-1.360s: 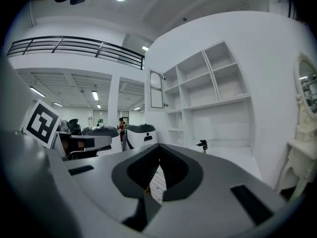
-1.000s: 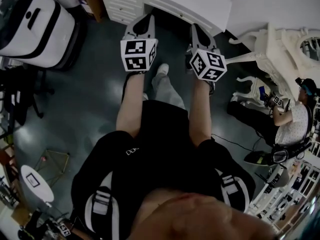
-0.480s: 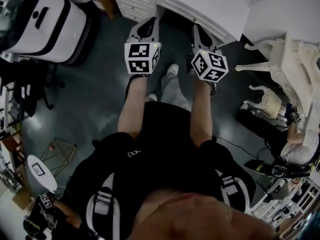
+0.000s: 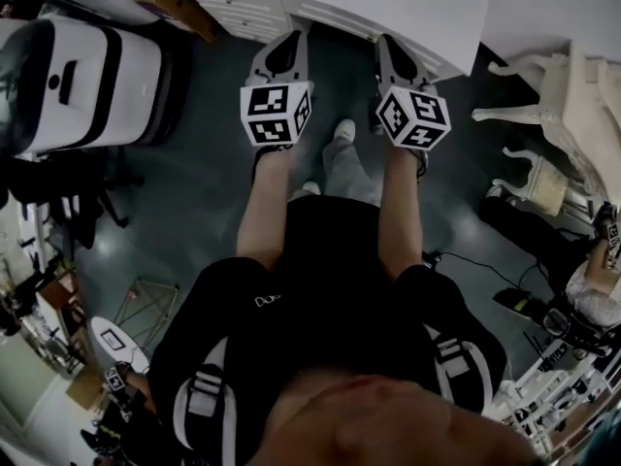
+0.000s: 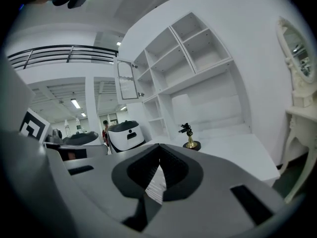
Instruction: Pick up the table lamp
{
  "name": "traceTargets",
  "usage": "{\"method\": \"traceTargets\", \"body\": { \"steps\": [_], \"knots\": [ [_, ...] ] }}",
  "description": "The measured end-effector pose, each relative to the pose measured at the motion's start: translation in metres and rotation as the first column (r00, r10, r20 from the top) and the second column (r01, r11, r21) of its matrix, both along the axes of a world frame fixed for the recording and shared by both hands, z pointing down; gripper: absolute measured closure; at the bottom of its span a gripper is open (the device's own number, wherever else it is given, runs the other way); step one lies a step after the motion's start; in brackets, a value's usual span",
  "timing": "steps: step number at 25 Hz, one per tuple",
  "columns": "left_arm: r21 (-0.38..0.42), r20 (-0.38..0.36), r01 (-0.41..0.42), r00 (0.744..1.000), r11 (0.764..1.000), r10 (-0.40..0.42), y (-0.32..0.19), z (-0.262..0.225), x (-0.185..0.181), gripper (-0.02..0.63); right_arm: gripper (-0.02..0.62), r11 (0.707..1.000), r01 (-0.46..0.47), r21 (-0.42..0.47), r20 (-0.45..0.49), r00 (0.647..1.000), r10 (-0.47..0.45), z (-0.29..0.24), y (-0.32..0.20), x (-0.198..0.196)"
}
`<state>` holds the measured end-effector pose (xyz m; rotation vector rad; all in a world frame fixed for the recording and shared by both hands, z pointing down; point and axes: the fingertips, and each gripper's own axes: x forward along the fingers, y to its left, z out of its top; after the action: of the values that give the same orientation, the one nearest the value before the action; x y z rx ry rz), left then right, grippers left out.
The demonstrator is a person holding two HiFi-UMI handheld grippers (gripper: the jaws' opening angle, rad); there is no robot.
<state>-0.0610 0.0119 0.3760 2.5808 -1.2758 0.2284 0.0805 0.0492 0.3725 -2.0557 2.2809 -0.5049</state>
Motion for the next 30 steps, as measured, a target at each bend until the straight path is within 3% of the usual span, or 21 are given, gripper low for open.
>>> {"method": "traceTargets", "body": {
  "steps": [7, 18, 30],
  "knots": [
    [-0.004, -0.017, -0.039, 0.999, 0.999, 0.039, -0.034, 0.003, 0.051, 0.597, 0.577, 0.998, -0.067, 0.000, 0.003, 0.998, 0.067, 0.002, -0.032, 0.060],
    [0.034, -0.009, -0.068, 0.998, 0.997, 0.069, -0.078, -0.014, 0.108, 0.597, 0.577, 0.998, -0.035, 0.058, -0.014, 0.999, 0.035, -0.018, -0.076, 0.100],
    [0.056, 0.005, -0.114, 0.994, 0.992, 0.113, -0.098, -0.024, 0.157, 0.597, 0.577, 0.991, -0.087, 0.106, 0.010, 0.996, 0.086, -0.032, -0.087, 0.158]
  ]
}}
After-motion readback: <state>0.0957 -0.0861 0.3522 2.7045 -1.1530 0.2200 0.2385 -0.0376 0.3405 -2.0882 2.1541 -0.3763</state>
